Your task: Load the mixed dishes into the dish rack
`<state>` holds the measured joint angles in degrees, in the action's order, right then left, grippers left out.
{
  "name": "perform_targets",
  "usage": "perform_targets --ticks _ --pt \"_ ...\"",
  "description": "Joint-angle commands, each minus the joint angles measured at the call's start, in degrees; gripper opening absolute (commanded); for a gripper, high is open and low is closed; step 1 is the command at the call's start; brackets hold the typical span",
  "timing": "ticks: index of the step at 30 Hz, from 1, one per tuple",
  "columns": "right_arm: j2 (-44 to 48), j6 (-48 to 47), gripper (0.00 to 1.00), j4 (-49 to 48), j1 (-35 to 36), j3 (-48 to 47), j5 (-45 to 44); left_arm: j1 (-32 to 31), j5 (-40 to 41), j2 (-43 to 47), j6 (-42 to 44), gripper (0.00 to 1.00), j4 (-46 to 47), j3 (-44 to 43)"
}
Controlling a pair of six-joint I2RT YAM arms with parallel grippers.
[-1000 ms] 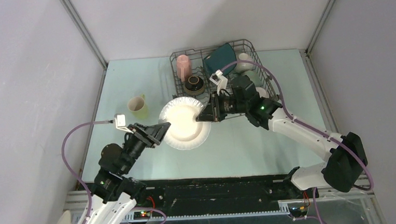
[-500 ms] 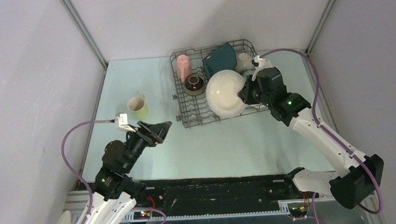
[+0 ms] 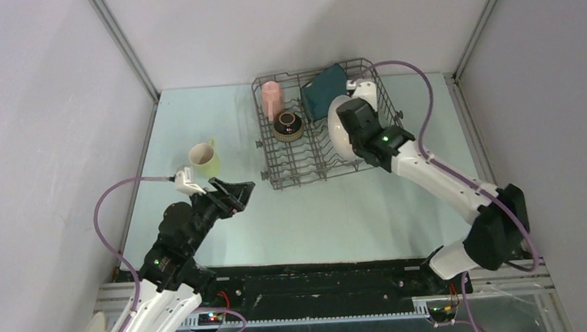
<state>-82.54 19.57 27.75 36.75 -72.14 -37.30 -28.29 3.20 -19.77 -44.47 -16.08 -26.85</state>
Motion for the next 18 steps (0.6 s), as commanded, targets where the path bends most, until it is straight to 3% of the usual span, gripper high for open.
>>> perform_targets --ticks 1,11,18 --pt "-4.8 -1.9 0.0 -6.4 1.0 -9.5 -9.2 0.2 5.2 -0.3 1.3 0.84 -1.8 -1.3" --pt "-22.5 -0.2 0.0 -1.0 3.0 -20.9 -6.7 0.2 6.3 -7.5 1.1 0.84 -0.7 -0.2" --pt "-32.3 5.2 0.0 4.6 5.1 -22.5 -1.1 0.4 7.9 -21.3 2.1 0.85 14.4 3.3"
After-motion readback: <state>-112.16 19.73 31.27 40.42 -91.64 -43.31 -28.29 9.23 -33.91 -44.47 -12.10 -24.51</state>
